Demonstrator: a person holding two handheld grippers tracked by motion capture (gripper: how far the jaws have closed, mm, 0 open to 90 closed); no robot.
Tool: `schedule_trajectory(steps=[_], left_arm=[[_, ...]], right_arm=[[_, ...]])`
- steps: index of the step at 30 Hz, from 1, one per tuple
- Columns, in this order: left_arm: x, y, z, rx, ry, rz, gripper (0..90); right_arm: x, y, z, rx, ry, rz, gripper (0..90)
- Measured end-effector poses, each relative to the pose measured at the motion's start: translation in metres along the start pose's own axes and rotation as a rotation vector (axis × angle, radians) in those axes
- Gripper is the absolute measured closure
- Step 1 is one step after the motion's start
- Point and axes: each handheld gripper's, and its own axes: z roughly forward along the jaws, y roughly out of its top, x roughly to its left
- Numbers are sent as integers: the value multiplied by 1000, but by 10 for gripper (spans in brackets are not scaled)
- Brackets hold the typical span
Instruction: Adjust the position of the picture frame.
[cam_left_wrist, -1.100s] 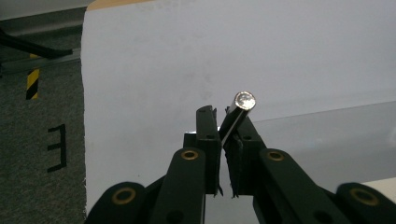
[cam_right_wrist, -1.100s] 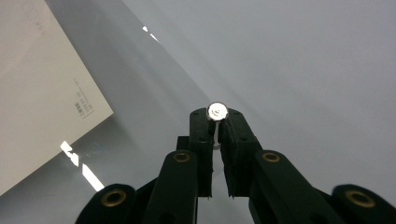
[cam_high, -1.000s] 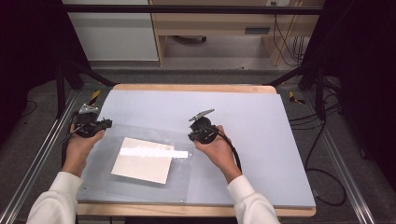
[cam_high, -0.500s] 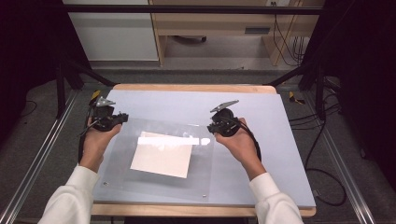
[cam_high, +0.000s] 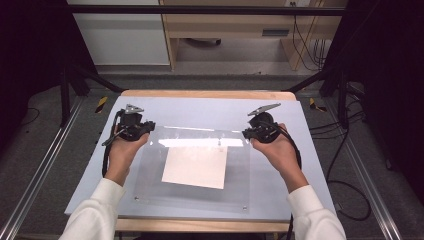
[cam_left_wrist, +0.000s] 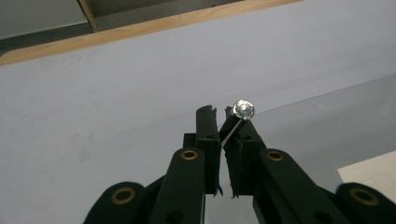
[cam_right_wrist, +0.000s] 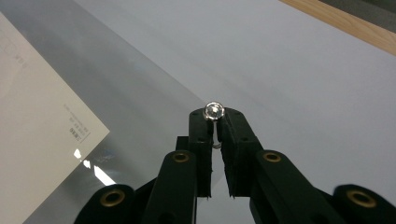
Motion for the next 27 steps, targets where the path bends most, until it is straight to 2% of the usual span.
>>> schedule_trajectory(steps=[6, 9, 15, 20, 27], left_arm=[[-12, 0, 6, 2, -11, 6, 836], [-21, -3, 13, 26, -15, 15, 838], [-29, -7, 19, 44, -18, 32, 835], [-30, -11, 24, 55, -24, 29, 831], [-21, -14, 36, 76, -18, 16, 829]], right_arm=[[-10, -4, -6, 3, -18, 6, 830], [-18, -8, -6, 21, -26, 14, 829], [-26, -16, -2, 34, -35, 34, 830], [-32, -21, 10, 52, -31, 59, 831], [-32, -23, 27, 78, -14, 62, 833]])
